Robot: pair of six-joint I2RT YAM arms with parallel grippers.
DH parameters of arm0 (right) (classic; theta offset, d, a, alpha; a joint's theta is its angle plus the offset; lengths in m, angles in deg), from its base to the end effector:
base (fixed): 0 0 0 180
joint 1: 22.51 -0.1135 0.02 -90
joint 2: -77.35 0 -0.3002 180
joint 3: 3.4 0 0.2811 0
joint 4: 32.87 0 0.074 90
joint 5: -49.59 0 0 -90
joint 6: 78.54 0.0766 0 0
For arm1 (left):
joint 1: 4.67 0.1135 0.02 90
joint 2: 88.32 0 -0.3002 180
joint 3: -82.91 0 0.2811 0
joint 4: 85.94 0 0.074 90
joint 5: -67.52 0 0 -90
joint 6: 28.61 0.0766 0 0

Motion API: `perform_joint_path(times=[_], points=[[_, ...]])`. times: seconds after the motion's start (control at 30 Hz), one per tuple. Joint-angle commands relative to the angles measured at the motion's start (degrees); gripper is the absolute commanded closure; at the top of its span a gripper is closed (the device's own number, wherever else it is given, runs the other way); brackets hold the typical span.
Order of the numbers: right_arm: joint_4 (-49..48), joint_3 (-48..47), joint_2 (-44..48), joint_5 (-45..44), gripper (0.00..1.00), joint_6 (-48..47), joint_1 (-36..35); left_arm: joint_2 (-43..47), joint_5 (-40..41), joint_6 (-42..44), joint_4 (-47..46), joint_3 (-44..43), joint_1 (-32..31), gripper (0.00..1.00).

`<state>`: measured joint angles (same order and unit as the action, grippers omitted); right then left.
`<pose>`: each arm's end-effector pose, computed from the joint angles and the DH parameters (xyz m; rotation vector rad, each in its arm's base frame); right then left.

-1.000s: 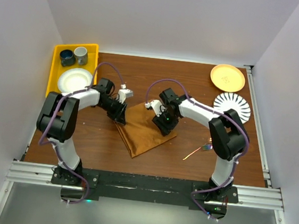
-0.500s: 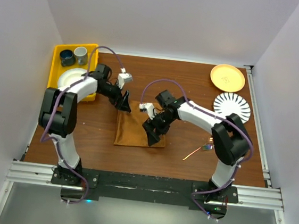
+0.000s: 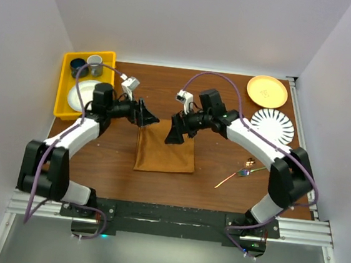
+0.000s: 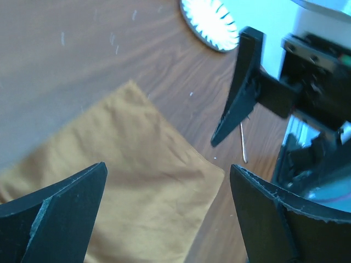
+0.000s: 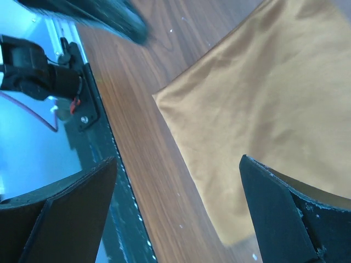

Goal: Fold the napkin into a case and place the utensils inside
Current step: Smooth out the lower triangle-folded napkin at the center of the board.

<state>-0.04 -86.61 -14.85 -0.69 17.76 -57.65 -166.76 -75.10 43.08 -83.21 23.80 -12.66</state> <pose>0.3057 0.2750 0.2809 -0.9481 2.1708 1.1600 0.3250 -0.1071 0.2693 0.4540 1.9257 -1.1915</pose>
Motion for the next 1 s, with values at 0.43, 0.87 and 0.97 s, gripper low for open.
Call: perform_joint_path(times=[0.43,0.87,0.97], points=[[-10.32,7.87,-14.49,5.19,0.02,5.74,2.26,-25.43,14.39,-30.55,-36.64,9.52,-3.35,0.0],[-6.63,9.02,-15.82,5.44,0.02,0.73,4.73,-26.61,7.02,-34.87,-45.78,14.88,1.31,0.0],[-5.66,7.79,-11.78,7.64,0.02,0.29,4.64,-19.67,3.23,-33.47,-44.75,15.32,1.31,0.0]])
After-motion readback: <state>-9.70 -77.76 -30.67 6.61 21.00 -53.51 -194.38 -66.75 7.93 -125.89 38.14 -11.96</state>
